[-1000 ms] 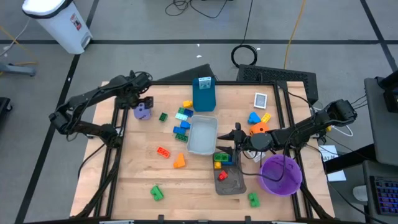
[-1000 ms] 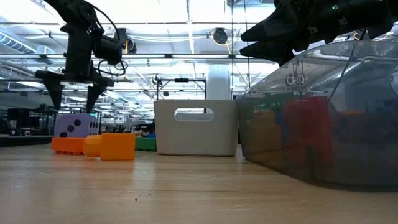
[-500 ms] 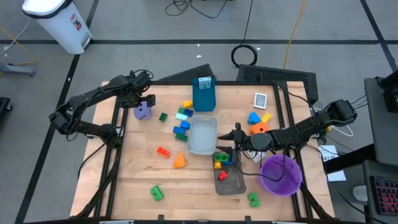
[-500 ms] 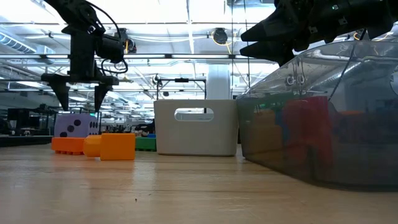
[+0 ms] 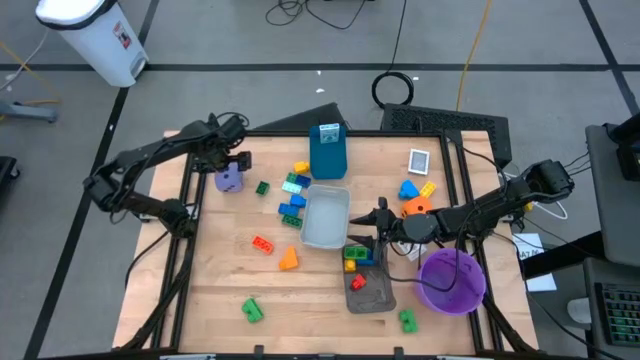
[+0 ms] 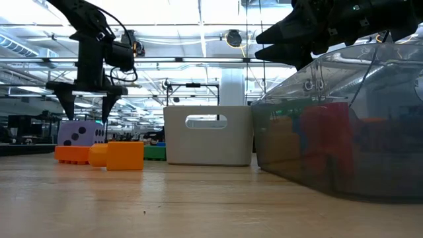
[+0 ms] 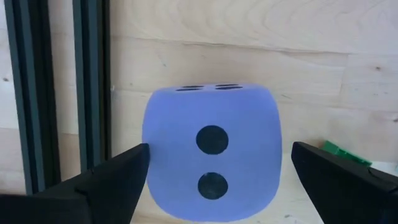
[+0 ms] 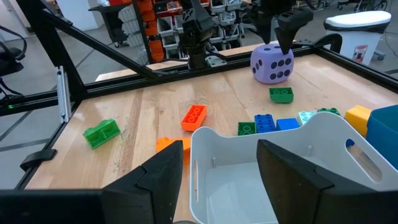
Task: Pick & Place Toys
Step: Put the purple dice into the white bin
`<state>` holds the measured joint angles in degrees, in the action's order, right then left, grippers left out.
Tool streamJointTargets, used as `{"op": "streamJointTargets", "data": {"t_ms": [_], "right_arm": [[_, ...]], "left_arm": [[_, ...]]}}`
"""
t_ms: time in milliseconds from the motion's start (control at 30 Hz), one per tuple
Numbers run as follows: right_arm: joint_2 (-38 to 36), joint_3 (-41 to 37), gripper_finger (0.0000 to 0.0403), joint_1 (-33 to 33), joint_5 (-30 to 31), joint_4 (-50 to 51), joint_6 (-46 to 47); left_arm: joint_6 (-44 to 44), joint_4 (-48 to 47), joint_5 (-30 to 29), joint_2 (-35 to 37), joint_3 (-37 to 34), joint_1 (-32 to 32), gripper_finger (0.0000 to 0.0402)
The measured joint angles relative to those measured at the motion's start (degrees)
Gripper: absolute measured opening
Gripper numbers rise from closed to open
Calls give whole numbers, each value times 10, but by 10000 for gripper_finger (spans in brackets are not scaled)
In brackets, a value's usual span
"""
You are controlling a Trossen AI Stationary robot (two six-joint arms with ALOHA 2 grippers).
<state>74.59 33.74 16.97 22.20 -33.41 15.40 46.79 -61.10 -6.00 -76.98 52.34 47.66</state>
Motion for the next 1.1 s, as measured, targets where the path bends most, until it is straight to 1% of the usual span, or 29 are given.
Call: {"op": "streamJointTargets", "data": {"t_ms": [467, 700, 900, 1100], "right_arm": [[0, 0, 196, 0, 0, 0, 0], [0, 0, 196, 0, 0, 1, 0], [0, 0, 196, 0, 0, 3, 0], [0, 0, 196, 0, 1, 3, 0]], "left_arm": [[-8, -1, -20, -10, -1, 12, 400], [-6, 21, -32, -7, -46, 16, 400], [-11, 31, -46, -7, -53, 18, 400], [-52, 53, -57, -9, -55, 12, 400]]}}
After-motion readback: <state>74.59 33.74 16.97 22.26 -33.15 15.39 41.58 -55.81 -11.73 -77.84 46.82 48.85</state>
